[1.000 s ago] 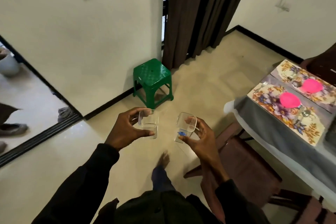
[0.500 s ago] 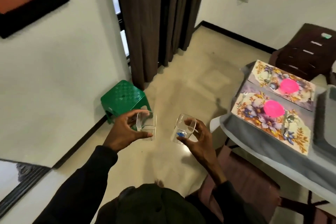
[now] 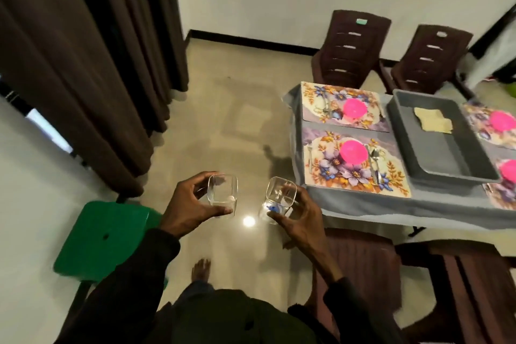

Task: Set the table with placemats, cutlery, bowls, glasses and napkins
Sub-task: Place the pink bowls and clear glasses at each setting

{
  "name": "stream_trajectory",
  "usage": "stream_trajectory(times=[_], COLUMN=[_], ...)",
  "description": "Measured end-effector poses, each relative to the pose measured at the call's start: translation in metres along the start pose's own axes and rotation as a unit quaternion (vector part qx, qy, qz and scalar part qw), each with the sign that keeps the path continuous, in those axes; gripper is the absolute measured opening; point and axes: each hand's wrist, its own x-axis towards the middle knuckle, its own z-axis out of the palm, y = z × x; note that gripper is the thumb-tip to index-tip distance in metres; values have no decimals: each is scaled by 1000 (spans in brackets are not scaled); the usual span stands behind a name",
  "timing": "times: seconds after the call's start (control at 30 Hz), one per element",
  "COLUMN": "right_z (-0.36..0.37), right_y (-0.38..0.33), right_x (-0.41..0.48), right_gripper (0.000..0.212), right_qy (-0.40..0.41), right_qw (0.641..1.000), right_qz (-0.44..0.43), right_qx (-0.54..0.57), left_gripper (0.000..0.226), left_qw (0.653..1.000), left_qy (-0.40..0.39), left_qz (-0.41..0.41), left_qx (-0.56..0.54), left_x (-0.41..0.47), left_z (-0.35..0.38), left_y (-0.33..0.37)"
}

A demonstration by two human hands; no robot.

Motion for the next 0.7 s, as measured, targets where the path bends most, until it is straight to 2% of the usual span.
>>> stream_trajectory(times=[0.37, 0.7], right_z=[18, -47], right_y=[-10, 46], right_x=[82, 175], right_gripper=[63, 63], right_qy=[169, 311], right_qw=[983, 944], right_qz=[62, 97], right_qx=[25, 50], left_gripper=[71, 68], left_qw=[982, 949], left_qy=[-187, -308], left_qz=[26, 63], left_qx=[15, 20], left_x=[176, 317], left_z=[-4, 97], left_y=[18, 39])
